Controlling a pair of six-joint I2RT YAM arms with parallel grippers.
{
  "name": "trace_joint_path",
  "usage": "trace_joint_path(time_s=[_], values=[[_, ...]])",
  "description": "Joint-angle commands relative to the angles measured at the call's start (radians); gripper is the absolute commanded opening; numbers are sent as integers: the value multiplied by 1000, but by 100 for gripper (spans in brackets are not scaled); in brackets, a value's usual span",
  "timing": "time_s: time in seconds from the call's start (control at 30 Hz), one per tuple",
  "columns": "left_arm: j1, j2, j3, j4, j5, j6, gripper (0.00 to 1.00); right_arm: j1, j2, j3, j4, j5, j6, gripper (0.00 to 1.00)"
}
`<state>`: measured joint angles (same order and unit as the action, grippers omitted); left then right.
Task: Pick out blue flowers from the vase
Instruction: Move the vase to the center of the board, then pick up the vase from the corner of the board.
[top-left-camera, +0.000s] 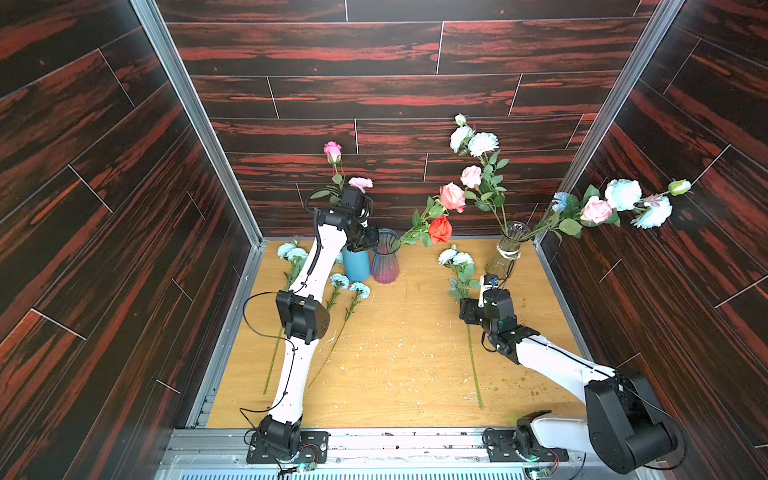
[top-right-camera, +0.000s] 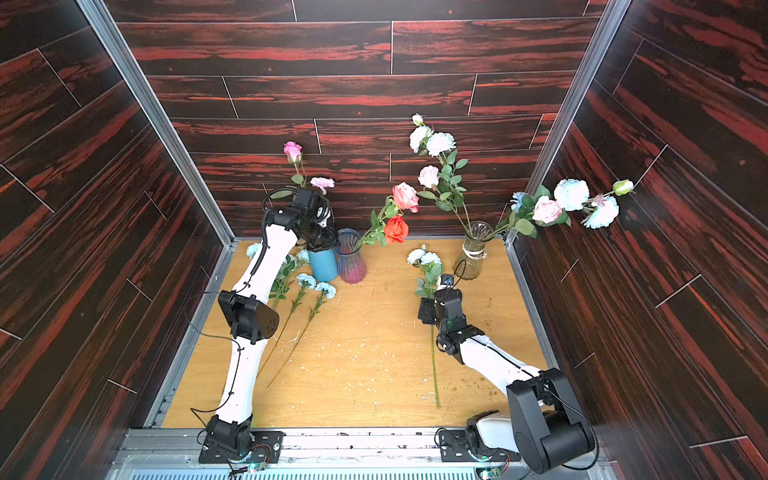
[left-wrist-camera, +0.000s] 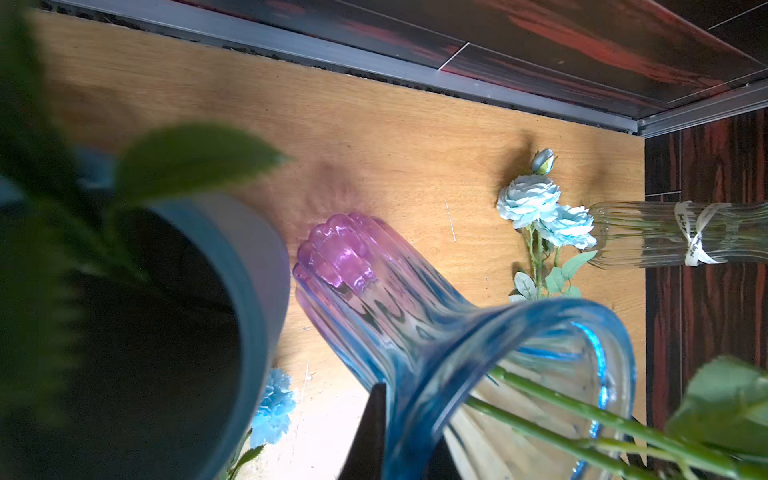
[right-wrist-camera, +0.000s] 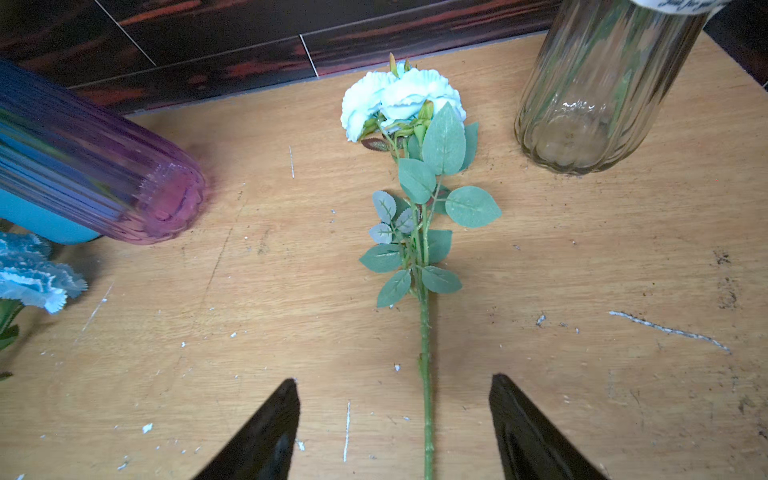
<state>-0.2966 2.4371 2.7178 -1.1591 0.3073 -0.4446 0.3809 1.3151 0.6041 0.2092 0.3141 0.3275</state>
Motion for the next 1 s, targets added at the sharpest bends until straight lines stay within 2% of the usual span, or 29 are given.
trace_joint_path(time_s=[0.0,0.1,0.2,0.43,0.53,0.77,0.97], values=[[-4,-21,19,66,53,-3,18,4,6,24,-7,-6,-9,75],[-4,-19,19,82,59,-8,29,4,6,23,-7,-6,-8,75],[-4,-21,19,100,63,-16,37,4,6,24,-6,-6,-8,75],[-4,-38,22,99,65,-10,40,4,9,26,-7,-7,-10,75],[-7,-82,-21,125,43,4,42,4,9,25,-7,-7,-10,75],[-28,-168,-52,135,-29,45,66,3,11,25,-3,-8,-10,75],[-92,-302,-162,163,-149,114,71,4,4,17,1,-8,-8,76]])
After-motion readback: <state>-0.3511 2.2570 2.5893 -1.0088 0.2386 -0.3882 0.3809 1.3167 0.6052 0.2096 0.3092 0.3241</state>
